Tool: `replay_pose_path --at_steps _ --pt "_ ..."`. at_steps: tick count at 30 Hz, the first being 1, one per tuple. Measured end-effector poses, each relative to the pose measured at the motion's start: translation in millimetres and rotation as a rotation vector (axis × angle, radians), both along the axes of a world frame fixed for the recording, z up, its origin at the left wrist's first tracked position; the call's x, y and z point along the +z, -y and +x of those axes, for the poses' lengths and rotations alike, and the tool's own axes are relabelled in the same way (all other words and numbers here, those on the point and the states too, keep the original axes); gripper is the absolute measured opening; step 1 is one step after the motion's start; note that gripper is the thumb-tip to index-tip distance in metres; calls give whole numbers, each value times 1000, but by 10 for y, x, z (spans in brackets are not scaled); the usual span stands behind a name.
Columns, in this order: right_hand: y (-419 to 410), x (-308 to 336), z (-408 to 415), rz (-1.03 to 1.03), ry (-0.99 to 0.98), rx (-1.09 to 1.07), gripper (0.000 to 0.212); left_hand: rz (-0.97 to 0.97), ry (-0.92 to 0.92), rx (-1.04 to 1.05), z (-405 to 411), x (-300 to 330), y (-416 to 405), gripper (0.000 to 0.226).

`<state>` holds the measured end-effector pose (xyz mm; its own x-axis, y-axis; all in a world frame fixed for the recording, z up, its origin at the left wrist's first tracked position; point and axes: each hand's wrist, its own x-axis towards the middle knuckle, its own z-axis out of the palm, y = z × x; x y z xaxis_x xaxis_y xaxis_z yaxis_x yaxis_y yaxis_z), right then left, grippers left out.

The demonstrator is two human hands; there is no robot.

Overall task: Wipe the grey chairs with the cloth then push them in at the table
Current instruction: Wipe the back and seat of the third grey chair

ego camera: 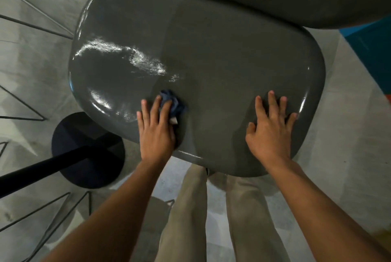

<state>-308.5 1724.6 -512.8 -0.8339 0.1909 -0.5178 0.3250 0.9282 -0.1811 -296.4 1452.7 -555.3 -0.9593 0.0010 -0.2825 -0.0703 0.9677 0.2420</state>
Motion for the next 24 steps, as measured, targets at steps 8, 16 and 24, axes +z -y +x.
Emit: replay_pose_path --at_steps 8,16,24 --pt "4 48 -37 12 45 27 72 136 -51 -220 18 35 -1132 60" --pt "164 272 -92 -200 95 -30 56 355 189 -44 237 520 -923 61" --pt "490 788 63 -527 177 -244 70 602 186 123 -20 1207 -595 53"
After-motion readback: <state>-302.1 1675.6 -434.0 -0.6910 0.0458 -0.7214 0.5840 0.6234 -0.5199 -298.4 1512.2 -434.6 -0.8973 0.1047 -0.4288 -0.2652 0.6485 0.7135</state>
